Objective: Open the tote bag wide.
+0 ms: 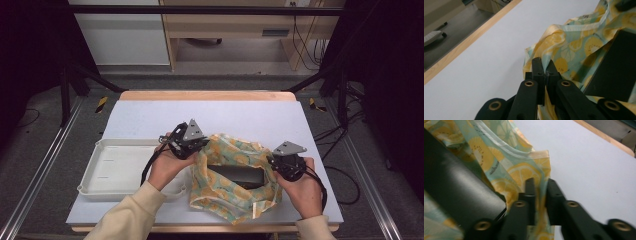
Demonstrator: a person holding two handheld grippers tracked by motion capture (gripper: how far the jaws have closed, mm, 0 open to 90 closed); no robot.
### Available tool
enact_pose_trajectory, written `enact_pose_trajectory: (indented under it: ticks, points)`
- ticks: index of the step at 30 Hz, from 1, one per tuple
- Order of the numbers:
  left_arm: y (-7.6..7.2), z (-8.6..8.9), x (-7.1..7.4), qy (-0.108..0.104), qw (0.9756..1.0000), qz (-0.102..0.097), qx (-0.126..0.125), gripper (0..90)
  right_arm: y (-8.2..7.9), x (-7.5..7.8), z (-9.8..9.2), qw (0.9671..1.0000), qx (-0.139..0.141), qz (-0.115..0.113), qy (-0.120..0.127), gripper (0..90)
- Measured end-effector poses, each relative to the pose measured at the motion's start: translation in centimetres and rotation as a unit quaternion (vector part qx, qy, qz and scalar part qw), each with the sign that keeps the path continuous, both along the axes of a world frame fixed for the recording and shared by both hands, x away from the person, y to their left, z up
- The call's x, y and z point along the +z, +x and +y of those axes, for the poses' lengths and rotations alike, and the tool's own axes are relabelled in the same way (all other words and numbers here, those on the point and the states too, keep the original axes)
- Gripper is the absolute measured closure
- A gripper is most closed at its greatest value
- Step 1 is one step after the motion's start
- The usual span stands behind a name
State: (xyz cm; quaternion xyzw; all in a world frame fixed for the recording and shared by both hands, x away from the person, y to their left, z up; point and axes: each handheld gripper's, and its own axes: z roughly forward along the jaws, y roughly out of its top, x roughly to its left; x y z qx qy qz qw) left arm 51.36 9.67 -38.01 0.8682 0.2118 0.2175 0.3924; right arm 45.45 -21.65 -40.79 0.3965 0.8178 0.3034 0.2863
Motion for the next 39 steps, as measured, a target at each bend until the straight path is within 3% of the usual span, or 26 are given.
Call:
enact_pose_trajectory:
  ticks: [1,4,5,6,9,10,15,16,17,30,31,32,35,39]
  points:
    - [0.2,-0.1,-0.2,0.008,1.0000,0.001,0.001,89.9,0.5,-0.3,-0.1,1.0000,-0.002,-0.006,-0.001,90.0]
    - [0.8,-0.5,-1.0,0.031,0.9995,0.010,0.001,89.8,1.0,-0.6,-0.3,0.9999,-0.006,-0.009,0.000,90.0]
    - [1.2,-0.7,-1.5,0.049,0.9986,0.019,-0.001,89.8,1.7,-1.0,-0.5,0.9999,-0.001,-0.010,-0.004,90.0]
    - [1.2,-0.7,-1.5,0.049,0.9986,0.019,-0.001,89.8,1.7,-1.0,-0.5,0.9999,-0.001,-0.010,-0.004,90.0]
    - [1.9,-1.3,-2.7,0.079,0.9960,0.043,-0.001,89.8,2.9,-2.3,-0.9,1.0000,0.004,0.008,-0.003,90.0]
    - [1.9,-1.3,-2.7,0.079,0.9960,0.043,-0.001,89.8,2.9,-2.3,-0.9,1.0000,0.004,0.008,-0.003,90.0]
    - [2.8,-1.8,-4.2,0.113,0.9908,0.075,-0.004,89.8,4.0,-3.9,-1.3,0.9989,0.018,0.042,0.006,90.0]
    - [2.8,-1.8,-4.2,0.113,0.9908,0.075,-0.004,89.8,4.0,-3.9,-1.3,0.9989,0.018,0.042,0.006,90.0]
    - [2.9,-1.8,-4.6,0.123,0.9888,0.084,-0.006,89.8,4.2,-4.3,-1.4,0.9983,0.021,0.054,0.009,90.0]
    - [3.0,-1.4,-6.0,0.142,0.9839,0.108,-0.013,89.6,4.4,-5.4,-1.2,0.9963,0.030,0.079,0.014,89.0]
    - [2.9,-1.4,-6.1,0.145,0.9835,0.108,-0.012,89.5,4.4,-5.3,-1.3,0.9964,0.025,0.078,0.022,82.4]
    - [2.9,-1.4,-6.2,0.146,0.9831,0.109,-0.013,89.5,4.4,-5.3,-1.3,0.9964,0.025,0.078,0.022,82.4]
    - [2.9,-1.1,-6.1,0.137,0.9840,0.113,-0.015,89.3,4.2,-4.7,-1.6,0.9975,0.005,0.066,0.026,61.7]
    - [2.9,-0.7,-6.2,0.126,0.9859,0.110,-0.015,88.4,3.0,-3.2,-2.2,0.9979,-0.006,0.030,0.058,43.5]
